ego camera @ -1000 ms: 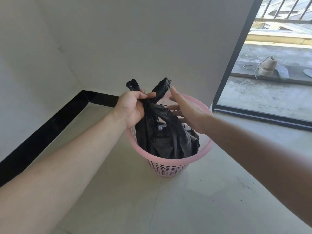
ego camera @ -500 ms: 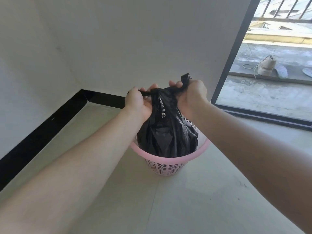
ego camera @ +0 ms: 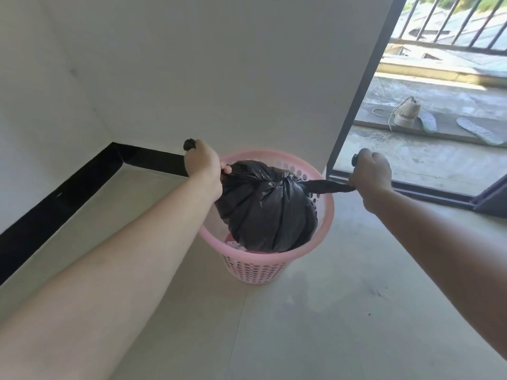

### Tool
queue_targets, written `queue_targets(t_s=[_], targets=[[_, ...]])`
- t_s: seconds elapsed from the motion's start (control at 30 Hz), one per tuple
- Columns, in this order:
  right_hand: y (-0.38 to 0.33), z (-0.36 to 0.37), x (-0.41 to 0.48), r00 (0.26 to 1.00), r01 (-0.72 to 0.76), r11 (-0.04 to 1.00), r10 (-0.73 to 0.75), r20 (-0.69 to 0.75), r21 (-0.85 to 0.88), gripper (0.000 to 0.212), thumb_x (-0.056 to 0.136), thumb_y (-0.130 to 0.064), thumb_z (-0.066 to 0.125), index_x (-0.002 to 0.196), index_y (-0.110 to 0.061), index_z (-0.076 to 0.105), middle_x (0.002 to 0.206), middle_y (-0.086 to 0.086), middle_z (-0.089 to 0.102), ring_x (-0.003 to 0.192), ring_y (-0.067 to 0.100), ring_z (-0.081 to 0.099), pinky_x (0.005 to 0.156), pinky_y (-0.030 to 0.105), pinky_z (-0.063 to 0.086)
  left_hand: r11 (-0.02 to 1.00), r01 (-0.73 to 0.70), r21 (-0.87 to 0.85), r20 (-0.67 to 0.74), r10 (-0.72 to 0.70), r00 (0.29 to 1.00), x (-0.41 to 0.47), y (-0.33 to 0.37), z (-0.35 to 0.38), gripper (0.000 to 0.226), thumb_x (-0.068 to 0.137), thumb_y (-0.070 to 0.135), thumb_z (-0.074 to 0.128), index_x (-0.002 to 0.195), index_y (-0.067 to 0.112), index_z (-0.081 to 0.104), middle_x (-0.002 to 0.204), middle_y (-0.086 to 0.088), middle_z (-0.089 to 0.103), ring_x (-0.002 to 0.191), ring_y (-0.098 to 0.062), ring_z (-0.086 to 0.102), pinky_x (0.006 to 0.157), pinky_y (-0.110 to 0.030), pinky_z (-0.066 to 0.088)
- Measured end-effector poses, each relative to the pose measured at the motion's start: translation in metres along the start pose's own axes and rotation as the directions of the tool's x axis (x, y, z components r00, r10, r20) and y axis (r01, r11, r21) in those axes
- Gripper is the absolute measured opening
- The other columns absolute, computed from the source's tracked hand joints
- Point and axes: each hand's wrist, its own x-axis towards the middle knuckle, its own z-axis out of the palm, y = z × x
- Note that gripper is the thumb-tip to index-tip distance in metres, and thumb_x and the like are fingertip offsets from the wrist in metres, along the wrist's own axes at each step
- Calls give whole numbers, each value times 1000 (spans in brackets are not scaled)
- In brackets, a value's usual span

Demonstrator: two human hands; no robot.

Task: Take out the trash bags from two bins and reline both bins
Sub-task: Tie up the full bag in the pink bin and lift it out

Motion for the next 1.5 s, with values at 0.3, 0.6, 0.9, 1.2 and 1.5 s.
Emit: queue_targets(t_s=[0.3,0.6,0.9,1.2,1.5], targets=[[-38,10,-20,911,386,921,-370,180,-61,27,104,-38,42,106,-14,54,89,4,67,76,16,66,65,32,55,604,-449,659,369,260,892,-15,24,2,67,103,52,11,77,15,59,80,-9,67,78,-28,63,78,-36,51],[-32,27,-54,660,725,588,-742,116,-359,36,98,-48,50,121,-21,52,108,-1,49,87,14,55,78,31,44,908,-141,395,167,79,983,-18,26,1,65,98,62,18,91,13,59,95,-17,68,81,-36,71,62,-54,60],[-7,49,-57,765,644,244,-200,612,-725,42,104,-26,25,105,-3,61,81,12,53,68,29,50,60,31,37,990,-23,139,167,0,986,-22,23,6,61,98,61,31,107,5,50,106,-19,62,68,-32,73,71,-46,62],[13,82,-69,812,249,883,34,582,-398,30,104,-16,43,133,-12,52,117,8,57,76,14,52,58,24,40,490,-57,870,236,-313,920,-23,-23,-26,55,92,13,67,140,4,41,134,-15,54,112,-31,59,89,-42,57],[23,98,-62,809,-34,949,209,549,-312,46,83,-12,74,124,-5,54,110,14,67,95,22,67,85,34,57,894,-47,445,140,-18,990,-7,-9,-11,29,103,13,37,131,6,44,113,-10,51,105,-34,62,55,-36,60]])
